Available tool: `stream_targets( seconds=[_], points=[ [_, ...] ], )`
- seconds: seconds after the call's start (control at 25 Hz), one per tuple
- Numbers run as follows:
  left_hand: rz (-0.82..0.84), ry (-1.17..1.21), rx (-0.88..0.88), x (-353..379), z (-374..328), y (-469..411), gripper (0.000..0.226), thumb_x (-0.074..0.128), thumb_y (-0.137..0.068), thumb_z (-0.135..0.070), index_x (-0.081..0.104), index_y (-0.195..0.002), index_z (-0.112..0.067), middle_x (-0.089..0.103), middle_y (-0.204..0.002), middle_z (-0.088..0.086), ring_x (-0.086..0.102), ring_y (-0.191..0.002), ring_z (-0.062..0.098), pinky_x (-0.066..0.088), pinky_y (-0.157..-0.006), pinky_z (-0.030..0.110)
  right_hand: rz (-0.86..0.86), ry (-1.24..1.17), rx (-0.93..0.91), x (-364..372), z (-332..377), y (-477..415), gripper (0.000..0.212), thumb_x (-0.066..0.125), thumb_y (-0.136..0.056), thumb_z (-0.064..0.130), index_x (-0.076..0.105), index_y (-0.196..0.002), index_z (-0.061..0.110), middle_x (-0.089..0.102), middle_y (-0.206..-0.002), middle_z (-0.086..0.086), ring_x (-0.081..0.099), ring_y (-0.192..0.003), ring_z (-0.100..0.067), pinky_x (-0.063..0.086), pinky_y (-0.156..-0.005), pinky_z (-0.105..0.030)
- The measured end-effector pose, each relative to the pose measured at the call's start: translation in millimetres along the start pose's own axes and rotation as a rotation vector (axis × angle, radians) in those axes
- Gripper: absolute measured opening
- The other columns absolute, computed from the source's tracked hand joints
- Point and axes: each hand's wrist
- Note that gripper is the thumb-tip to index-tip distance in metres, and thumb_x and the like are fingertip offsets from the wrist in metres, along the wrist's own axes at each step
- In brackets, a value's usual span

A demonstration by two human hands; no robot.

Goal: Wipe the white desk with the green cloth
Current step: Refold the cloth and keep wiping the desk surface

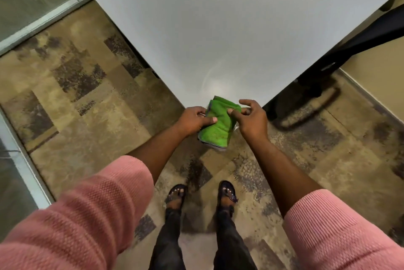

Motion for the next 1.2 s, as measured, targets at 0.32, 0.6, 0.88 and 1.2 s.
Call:
stream_targets(
  seconds=[0.32,0.6,0.88,1.2],
  points=[
    [-0.365,-0.762,0.265,-49,10,-51,0.063,0.053,-0.103,-0.034,0.033,-0.16,-0.016,0.013,-0.173,0.009,0.01,-0.161,0.026,0.013,-0.129,0.045,0.276,0.918,-0.689,20,-21,6,0.07,0.044,-0.102,0.051,0.034,-0.16,0.013,0.028,-0.17,-0.012,0.022,-0.158,-0.029,0.015,-0.129,-0.052],
    [-0.159,-1.158,0.23,-92,5,-112,0.075,0.021,-0.107,-0.055,-0.012,-0.164,-0.018,-0.023,-0.171,0.013,-0.022,-0.158,0.031,-0.012,-0.127,0.055,0.223,1.132,-0.57,78,-38,2,0.082,0.017,-0.106,0.061,0.001,-0.165,0.006,-0.001,-0.174,-0.016,-0.005,-0.161,-0.03,-0.005,-0.13,-0.051],
    [-0.086,-1.09,0.335,-118,10,-116,0.065,0.018,-0.109,-0.049,-0.006,-0.165,-0.026,-0.018,-0.173,0.006,-0.019,-0.159,0.023,-0.012,-0.128,0.048,0.252,1.196,-0.787,119,-33,1,0.075,0.039,-0.107,0.043,0.007,-0.165,0.009,0.003,-0.174,-0.014,0.001,-0.161,-0.031,0.006,-0.129,-0.055],
    [-0.078,-1.139,0.323,-118,9,-114,0.067,0.018,-0.109,-0.05,-0.012,-0.164,-0.025,-0.023,-0.171,0.005,-0.022,-0.158,0.024,-0.012,-0.128,0.048,0.218,1.218,-0.701,99,-43,16,0.084,0.047,-0.104,0.046,0.002,-0.165,0.009,0.0,-0.174,-0.014,-0.002,-0.161,-0.03,0.006,-0.13,-0.054]
  ],
)
Point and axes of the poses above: each hand's wrist, its own y-axis away from the middle knuckle, its own x-axis out of the palm, z = x × y
